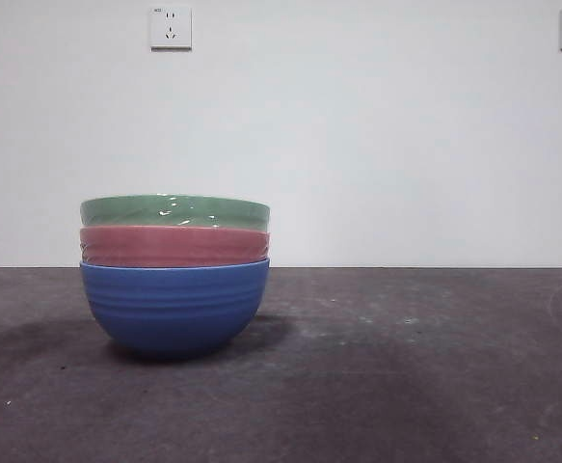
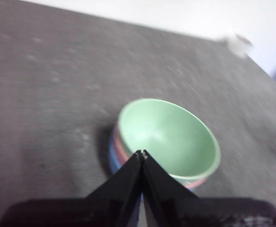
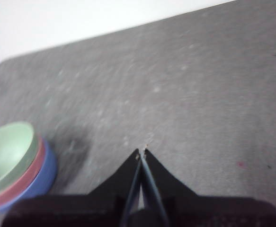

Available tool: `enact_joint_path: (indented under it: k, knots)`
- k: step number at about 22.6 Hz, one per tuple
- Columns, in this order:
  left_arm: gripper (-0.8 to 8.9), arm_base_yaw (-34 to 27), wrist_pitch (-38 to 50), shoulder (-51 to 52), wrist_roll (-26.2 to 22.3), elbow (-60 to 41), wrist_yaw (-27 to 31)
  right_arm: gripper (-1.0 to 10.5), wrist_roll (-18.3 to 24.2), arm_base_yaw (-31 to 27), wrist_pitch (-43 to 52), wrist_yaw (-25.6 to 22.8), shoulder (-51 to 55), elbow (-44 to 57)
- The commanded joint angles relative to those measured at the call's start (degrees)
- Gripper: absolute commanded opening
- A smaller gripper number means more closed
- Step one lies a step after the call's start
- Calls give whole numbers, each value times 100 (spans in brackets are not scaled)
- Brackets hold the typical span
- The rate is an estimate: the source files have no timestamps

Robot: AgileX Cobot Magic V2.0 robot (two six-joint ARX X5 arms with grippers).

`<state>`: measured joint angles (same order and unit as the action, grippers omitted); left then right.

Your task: Pick up the green bowl on the top,put the green bowl on the left,pick up the red bowl in the middle,put the red bowl on the right

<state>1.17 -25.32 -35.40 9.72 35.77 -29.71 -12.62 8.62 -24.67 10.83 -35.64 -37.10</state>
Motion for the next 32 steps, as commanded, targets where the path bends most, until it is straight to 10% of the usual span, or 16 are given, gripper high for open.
enact_joint_path:
  k: [1,7,12,18,26,32]
  knots:
    - [-8,66,-343,-531,-863,466,-498,-2,623,7,-212,435,-415,-376]
    - [16,352,-1272,-1274,-1600,1257,-669,45,841,7,-328,1189,-949,-669]
    - [416,713,-1440,-1641,-1600,1578,-481,257,841,9,-330,1176,-1091,-669]
    - [408,1989,-2769,-2796,-3084,2726,190,253,837,9,-321,1176,-1097,-669]
    - [407,3237,-2457,-4688,-3368,3333,1880,252,822,9,-323,1176,-1097,-669]
    - [296,3373,-2260,-5156,-3685,3333,1934,252,824,9,-326,1176,-1097,-669]
